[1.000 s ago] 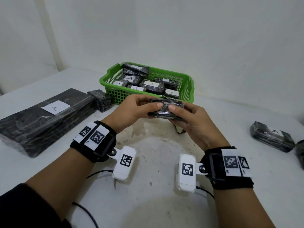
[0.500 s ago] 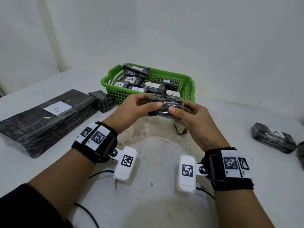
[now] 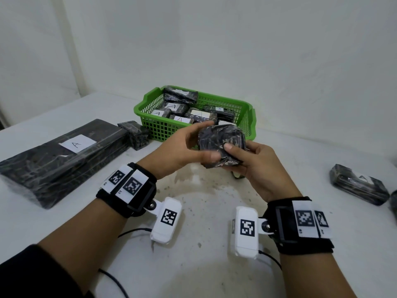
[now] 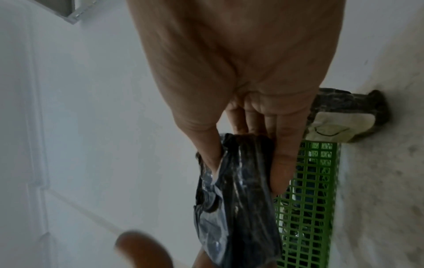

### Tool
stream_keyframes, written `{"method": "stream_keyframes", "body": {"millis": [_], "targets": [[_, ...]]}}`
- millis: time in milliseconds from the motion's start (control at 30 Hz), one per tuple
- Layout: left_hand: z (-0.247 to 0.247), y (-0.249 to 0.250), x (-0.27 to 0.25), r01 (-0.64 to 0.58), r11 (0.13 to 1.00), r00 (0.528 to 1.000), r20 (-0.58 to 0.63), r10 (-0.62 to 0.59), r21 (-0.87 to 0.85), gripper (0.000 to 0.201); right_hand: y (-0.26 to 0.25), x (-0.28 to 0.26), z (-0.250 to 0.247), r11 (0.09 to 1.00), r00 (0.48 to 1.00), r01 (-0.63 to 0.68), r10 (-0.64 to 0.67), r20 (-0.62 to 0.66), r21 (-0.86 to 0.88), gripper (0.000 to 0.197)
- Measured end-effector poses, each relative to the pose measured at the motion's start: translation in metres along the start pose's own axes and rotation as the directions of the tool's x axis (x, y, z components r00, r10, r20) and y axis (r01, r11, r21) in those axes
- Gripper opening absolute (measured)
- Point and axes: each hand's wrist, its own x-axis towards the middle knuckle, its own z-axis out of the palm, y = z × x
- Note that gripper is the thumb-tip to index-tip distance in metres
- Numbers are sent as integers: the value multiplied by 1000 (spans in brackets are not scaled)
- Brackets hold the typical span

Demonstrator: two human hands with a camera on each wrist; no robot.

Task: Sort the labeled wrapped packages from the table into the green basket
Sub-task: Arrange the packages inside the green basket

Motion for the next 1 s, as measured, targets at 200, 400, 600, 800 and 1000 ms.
{"method": "stream_keyframes", "body": {"millis": [200, 400, 600, 800, 1000], "targets": [[6, -4, 3, 11, 990, 993, -121, 6, 137, 26, 5, 3, 3, 990, 998, 27, -36, -59, -140, 59], [5, -3, 3, -2, 992, 978, -206, 28, 123, 25, 3, 2, 4, 994, 999, 36, -38, -18, -99, 45], [-2, 0, 4, -13, 996, 983, -182, 28, 84, 38, 2, 1, 3, 977, 987, 128, -142, -76, -172, 41], [-9, -2, 5, -59, 992, 961, -262, 86, 109, 42, -10, -5, 14, 1000, 1000, 25, -25, -16, 8, 24], [-4, -1, 5, -128, 989, 970, -199, 141, 76, 54, -15, -9, 12, 994, 993, -72, 64, 94, 84, 42]]}}
